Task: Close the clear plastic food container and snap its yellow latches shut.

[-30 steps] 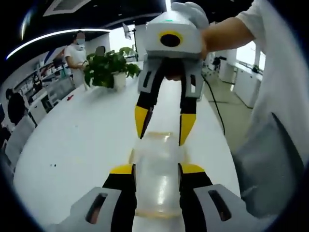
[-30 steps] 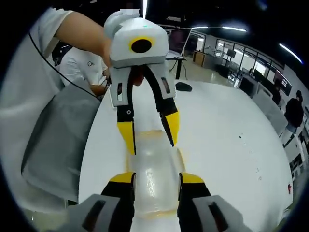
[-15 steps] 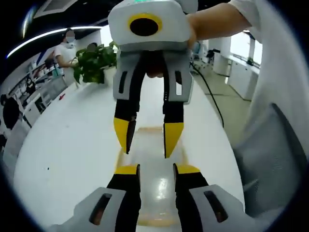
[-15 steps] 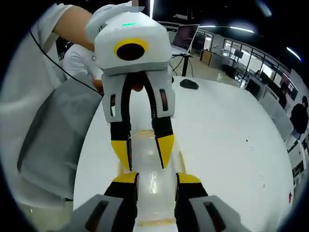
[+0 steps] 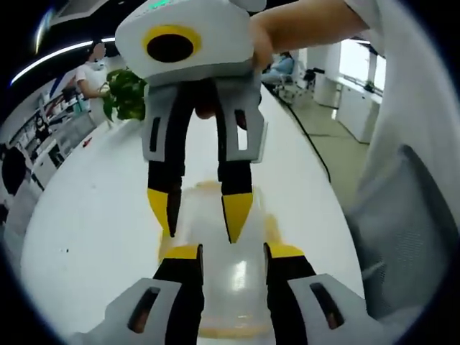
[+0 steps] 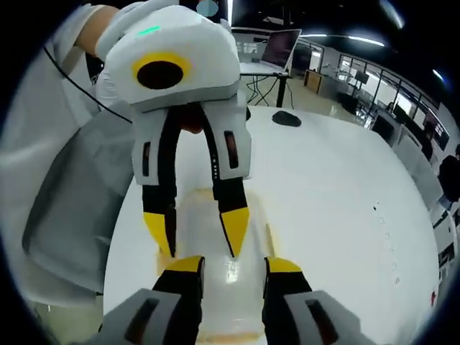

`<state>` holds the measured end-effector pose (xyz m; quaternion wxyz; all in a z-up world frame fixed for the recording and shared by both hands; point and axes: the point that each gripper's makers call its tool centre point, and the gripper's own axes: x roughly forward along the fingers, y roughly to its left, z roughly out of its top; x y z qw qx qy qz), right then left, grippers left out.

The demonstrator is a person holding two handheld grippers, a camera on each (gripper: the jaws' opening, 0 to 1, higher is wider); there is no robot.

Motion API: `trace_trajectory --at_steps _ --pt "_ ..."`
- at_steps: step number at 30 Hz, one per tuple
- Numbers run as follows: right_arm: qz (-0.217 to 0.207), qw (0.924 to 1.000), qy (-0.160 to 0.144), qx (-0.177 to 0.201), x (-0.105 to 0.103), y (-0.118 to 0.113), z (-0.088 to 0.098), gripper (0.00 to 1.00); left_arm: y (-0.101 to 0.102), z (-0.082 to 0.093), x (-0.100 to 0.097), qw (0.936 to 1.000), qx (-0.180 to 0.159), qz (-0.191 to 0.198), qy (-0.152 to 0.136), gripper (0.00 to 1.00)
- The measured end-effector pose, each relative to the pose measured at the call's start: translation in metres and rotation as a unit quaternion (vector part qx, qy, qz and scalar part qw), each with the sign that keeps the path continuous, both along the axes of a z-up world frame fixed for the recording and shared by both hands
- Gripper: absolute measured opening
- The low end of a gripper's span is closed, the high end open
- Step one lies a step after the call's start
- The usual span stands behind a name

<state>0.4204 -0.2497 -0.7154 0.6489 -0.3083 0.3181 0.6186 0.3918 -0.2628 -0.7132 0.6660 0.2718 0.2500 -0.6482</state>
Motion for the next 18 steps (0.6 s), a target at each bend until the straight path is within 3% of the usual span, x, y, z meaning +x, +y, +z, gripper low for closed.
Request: trace_trajectory --at_steps 7,9,10,15,17,18 --pt "-0.001 0.9999 0.014 -0.009 0.003 0.001 -0.006 0.48 0.002 -0.002 -0.005 1.0 0.004 0.003 -0.003 0.52" --pt "0.006 0.9998 0.01 -0.017 0.003 0.0 -0.009 0.51 0.003 -0.007 -0.003 0.9997 0.018 0.004 -0.016 0.58" --pt "0.006 0.9997 0.012 -0.02 0.004 0.0 -0.01 0.53 0.003 -0.007 -0.004 0.9998 0.016 0.003 -0.012 0.58" --pt "0.011 0.9993 0.015 -0.033 0.006 -0.002 -0.014 0.54 0.0 -0.015 -0.009 0.9985 0.038 -0.006 -0.04 0.6" --pt "0.009 0.999 0.024 -0.037 0.006 -0.003 -0.015 0.53 0.006 -0.023 -0.006 0.9955 0.069 -0.014 -0.063 0.58" --pt "0.009 0.9986 0.033 -0.039 0.005 -0.004 -0.016 0.51 0.001 -0.02 -0.01 0.9966 0.051 -0.017 -0.062 0.58"
